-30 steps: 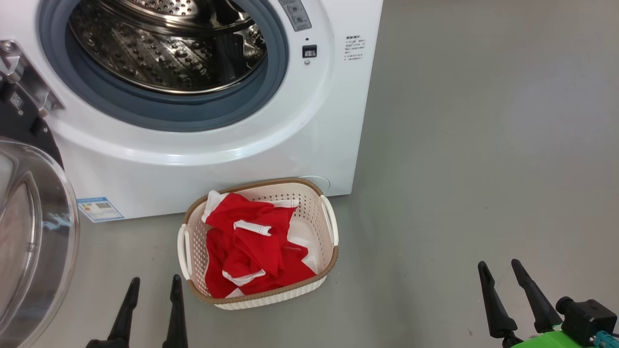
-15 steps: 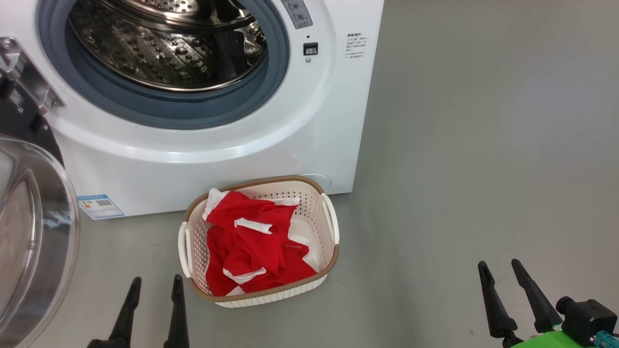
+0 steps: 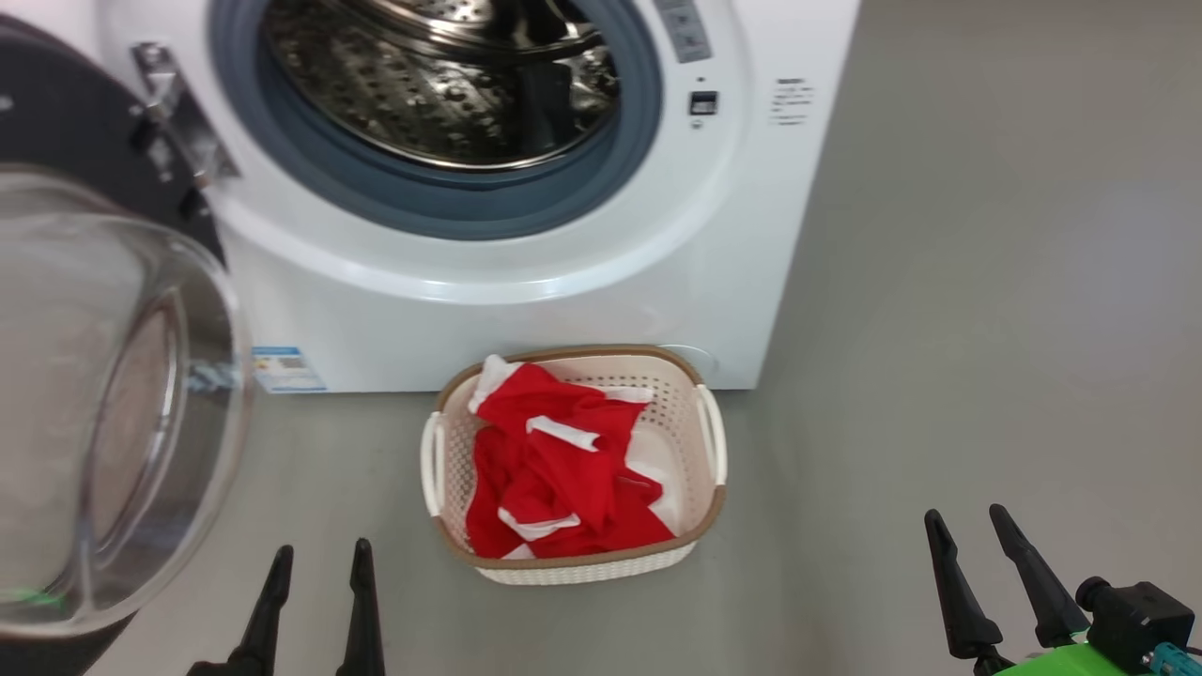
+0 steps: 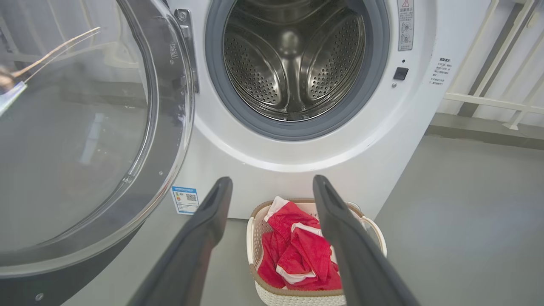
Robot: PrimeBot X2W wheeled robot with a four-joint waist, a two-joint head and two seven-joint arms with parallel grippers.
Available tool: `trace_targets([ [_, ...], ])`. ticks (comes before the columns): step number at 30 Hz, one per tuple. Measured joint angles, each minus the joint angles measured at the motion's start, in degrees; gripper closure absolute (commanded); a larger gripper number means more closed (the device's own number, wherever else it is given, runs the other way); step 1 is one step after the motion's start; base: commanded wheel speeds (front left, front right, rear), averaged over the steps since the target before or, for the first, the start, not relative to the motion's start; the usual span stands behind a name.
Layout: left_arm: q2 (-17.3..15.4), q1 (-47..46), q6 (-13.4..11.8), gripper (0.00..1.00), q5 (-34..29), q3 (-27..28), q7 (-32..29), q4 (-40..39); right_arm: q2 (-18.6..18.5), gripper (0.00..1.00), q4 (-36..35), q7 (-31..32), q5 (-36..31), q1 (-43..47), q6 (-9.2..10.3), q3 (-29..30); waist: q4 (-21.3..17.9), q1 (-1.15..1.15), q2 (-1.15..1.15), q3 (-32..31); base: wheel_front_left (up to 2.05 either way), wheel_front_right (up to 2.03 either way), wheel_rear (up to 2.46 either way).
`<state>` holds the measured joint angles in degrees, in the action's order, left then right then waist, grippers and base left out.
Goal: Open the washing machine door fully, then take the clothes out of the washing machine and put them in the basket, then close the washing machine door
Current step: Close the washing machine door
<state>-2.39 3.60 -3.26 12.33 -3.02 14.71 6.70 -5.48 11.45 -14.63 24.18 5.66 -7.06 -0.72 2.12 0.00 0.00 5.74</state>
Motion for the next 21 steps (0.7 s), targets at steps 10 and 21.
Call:
trace_targets([
  [10, -0.02, 1.38, -1.25, 0.00, 2.07, -1.19, 0.00, 0.18, -1.31, 0.00, 0.04, 0.00, -0.04, 0.04, 0.00, -0.86, 8.64, 0.00, 0.00, -0.93, 0.00, 0.00, 0.00],
  [21, -0.05, 2.59, -1.32, 0.00, 2.68, -2.54, 0.00, 0.78, -1.38, 0.00, 0.32, 0.00, -0.05, 1.51, 0.00, -2.31, 18.73, 0.00, 0.00, -2.88, 0.00, 0.00, 0.00],
])
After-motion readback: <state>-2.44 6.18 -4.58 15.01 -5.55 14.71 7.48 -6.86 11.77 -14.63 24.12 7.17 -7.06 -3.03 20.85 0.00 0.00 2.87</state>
